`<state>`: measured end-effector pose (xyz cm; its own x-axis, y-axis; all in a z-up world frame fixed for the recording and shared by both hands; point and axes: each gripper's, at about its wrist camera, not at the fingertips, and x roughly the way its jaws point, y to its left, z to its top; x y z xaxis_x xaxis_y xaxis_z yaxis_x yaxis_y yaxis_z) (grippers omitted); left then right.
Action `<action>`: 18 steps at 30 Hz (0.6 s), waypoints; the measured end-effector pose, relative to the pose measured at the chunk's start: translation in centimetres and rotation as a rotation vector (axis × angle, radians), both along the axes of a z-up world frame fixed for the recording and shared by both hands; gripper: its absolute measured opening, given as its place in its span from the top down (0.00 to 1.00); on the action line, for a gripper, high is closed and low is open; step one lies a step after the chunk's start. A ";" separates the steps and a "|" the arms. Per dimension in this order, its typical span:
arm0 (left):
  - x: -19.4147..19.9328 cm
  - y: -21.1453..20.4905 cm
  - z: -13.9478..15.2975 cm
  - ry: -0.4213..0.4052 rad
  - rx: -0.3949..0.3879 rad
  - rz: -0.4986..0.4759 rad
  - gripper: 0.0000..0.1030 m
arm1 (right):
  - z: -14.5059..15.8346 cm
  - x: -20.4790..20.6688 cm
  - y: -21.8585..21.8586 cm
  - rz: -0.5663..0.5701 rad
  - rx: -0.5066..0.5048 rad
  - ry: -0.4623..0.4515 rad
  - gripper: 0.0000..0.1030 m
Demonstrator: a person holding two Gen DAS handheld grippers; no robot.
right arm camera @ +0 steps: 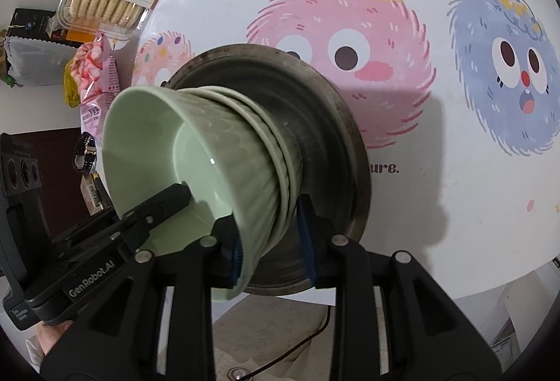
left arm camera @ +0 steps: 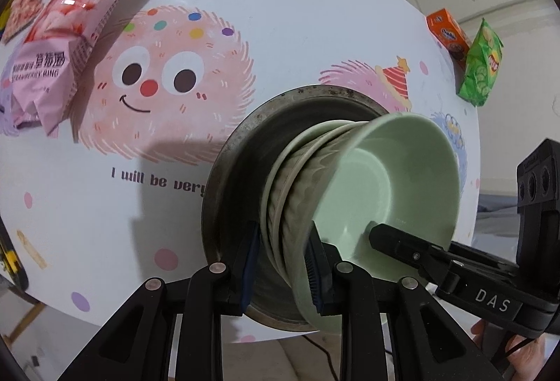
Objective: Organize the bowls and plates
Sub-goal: 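Lower the green bowl stack into the steel bowls and open both tools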
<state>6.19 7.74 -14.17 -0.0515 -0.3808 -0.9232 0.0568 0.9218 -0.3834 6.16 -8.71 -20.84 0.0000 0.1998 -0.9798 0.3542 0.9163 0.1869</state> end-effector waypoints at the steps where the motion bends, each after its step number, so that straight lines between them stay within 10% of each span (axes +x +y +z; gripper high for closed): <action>1: -0.1 0.1 0.0 0.005 -0.001 0.002 0.62 | 0.2 0.0 0.1 0.004 -0.004 -0.002 0.67; 6: -0.8 1.0 1.8 -0.032 -0.024 0.011 0.19 | 2.2 -0.1 0.4 0.061 -0.042 -0.051 0.42; 18: -1.5 7.3 6.4 -0.156 -0.038 0.136 0.17 | 7.4 -1.9 -3.0 -0.039 0.039 -0.192 0.41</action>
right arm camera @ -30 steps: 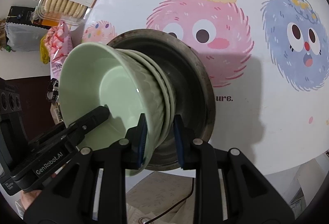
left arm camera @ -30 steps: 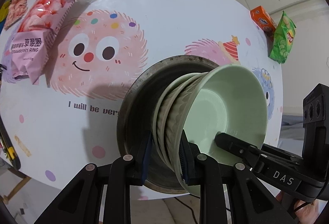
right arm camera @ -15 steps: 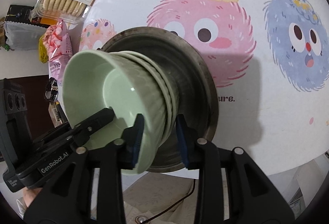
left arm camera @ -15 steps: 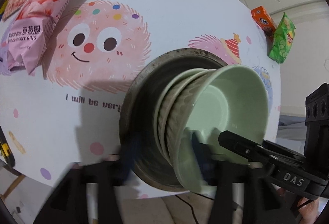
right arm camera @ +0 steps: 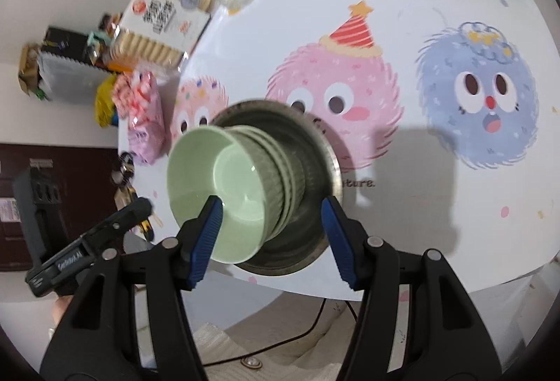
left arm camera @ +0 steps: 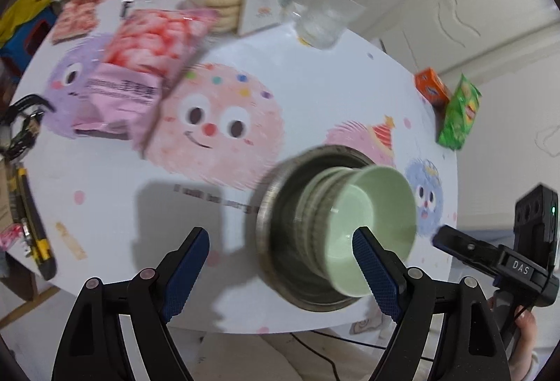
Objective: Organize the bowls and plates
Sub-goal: 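Lower the green bowl stack into the steel bowls and open both tools, then close both tools on the green bowl rim and straighten it in the steel bowl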
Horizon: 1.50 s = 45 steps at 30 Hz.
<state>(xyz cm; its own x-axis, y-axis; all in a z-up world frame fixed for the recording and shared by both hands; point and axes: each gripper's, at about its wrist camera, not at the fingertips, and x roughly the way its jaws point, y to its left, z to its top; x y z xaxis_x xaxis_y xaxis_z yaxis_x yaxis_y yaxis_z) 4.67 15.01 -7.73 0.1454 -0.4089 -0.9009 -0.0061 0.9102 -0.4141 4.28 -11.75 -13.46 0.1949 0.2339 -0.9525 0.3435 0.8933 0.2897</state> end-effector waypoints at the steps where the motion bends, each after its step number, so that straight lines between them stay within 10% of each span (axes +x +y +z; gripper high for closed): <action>1: 0.0 0.4 -0.1 0.000 0.007 0.007 0.17 | 0.1 -0.2 -0.3 -0.008 0.000 -0.004 0.41; 19: 1.0 -0.5 -6.6 0.087 0.050 -0.048 0.24 | -5.5 -0.6 -2.2 -0.006 -0.046 0.107 0.42; 21: 1.4 -0.7 -7.1 0.097 0.055 -0.054 0.43 | -5.9 -0.4 -2.2 -0.006 -0.046 0.106 0.41; 25: 2.3 -1.0 -8.0 0.107 0.010 -0.062 0.50 | -6.9 0.4 -2.1 0.006 -0.039 0.104 0.42; 31: 2.7 -2.6 -7.8 0.080 -0.042 -0.135 0.88 | -8.3 1.4 -1.9 0.031 0.000 0.120 0.76; 45: 2.6 -3.9 -7.2 0.009 0.062 -0.226 0.91 | -7.6 1.2 -1.2 0.144 -0.116 0.077 0.88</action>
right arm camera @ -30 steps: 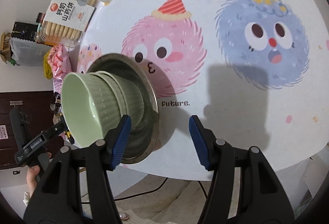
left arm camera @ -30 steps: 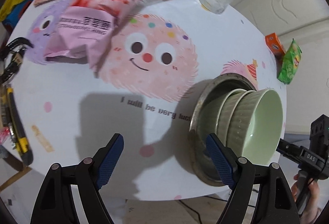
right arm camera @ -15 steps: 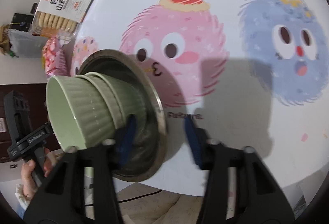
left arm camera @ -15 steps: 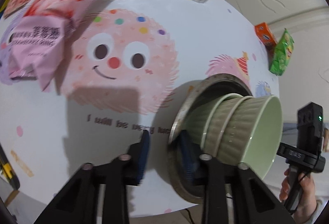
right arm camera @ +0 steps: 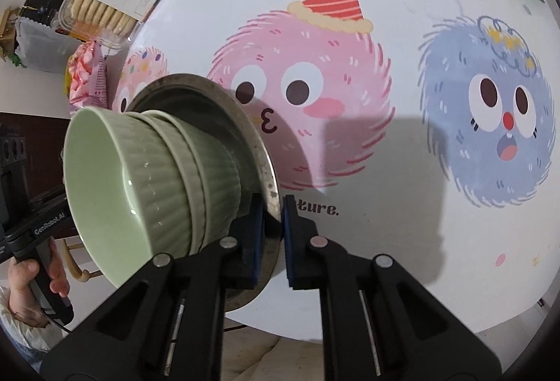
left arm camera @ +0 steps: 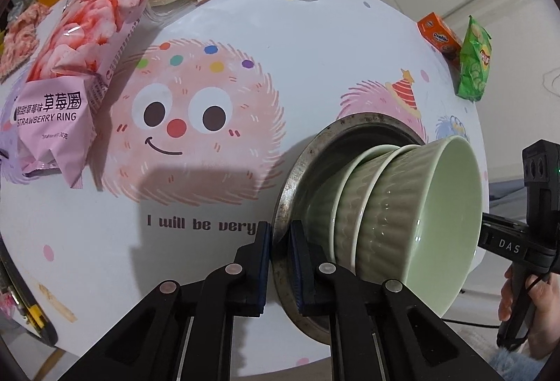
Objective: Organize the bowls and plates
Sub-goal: 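Close both tools on the green bowl rim and straighten it in the steel bowl, then open both tools and pull them back from the bowl stack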
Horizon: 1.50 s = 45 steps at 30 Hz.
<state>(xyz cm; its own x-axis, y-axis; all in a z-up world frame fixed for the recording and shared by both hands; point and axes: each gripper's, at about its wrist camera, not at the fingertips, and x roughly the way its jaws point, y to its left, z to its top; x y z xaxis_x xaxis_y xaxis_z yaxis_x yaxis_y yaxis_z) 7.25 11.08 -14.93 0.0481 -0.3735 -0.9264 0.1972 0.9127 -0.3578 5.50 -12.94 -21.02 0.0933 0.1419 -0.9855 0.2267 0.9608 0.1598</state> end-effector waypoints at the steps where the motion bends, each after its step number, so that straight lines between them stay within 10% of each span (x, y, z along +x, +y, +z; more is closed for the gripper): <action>1: 0.0 -0.1 0.1 -0.007 0.004 -0.003 0.91 | 0.1 0.0 0.0 0.006 -0.002 -0.002 0.88; 38: 5.5 -9.9 0.3 -0.047 -0.004 -0.029 0.89 | 2.8 3.3 -8.7 -0.085 -0.060 -0.057 0.85; 43: 5.0 -9.2 2.3 -0.129 0.049 -0.019 0.58 | 3.9 2.4 -8.4 -0.089 -0.077 -0.094 0.73; 45: 4.7 -8.5 3.0 -0.149 0.056 -0.002 0.40 | 4.5 1.8 -8.1 -0.091 -0.096 -0.101 0.49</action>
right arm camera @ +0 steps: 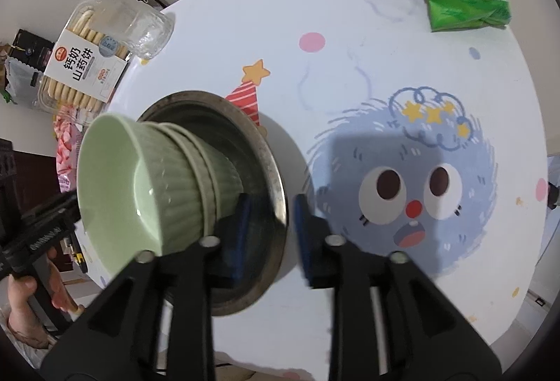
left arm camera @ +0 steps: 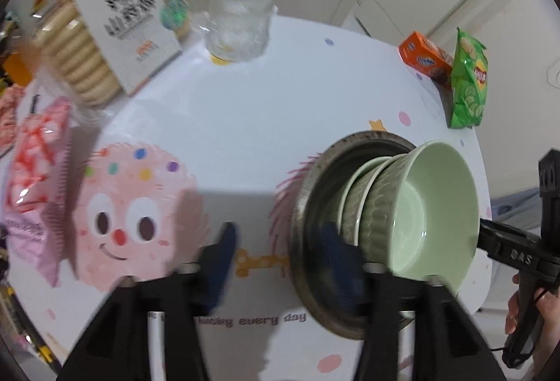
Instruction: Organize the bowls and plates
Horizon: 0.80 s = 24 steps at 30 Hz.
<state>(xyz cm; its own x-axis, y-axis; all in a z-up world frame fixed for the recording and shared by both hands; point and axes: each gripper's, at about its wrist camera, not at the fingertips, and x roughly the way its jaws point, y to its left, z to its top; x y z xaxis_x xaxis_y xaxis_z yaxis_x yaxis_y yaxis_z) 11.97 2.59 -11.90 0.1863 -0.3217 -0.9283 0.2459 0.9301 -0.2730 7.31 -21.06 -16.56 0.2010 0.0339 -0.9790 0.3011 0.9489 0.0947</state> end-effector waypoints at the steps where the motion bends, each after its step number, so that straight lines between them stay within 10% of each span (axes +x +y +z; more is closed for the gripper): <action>1: -0.4 0.4 0.5 -0.013 0.003 0.010 0.40 | 0.3 -0.3 0.0 -0.004 -0.008 -0.009 0.45; 4: -1.6 1.2 1.9 -0.052 0.043 0.025 0.34 | 1.4 -1.6 0.2 -0.013 -0.023 -0.038 0.42; 7: -3.7 1.8 4.0 -0.117 0.047 0.048 0.27 | 3.0 -2.9 1.2 0.004 -0.086 -0.072 0.16; 19: -8.9 1.8 7.9 -0.131 0.049 0.127 0.20 | 9.2 -6.1 8.7 0.151 -0.252 -0.248 0.15; 24: -10.6 1.4 9.0 -0.164 0.067 0.114 0.00 | 10.3 -7.1 10.1 0.151 -0.292 -0.272 0.00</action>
<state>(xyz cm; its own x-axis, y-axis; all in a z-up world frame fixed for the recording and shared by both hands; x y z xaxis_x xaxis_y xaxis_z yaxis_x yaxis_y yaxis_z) 1.40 4.01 -2.94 0.3686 -0.2289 -0.9010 0.1743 0.9690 -0.1749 0.17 -11.01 -6.27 0.4673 -0.1880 -0.8639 0.1583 0.9791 -0.1274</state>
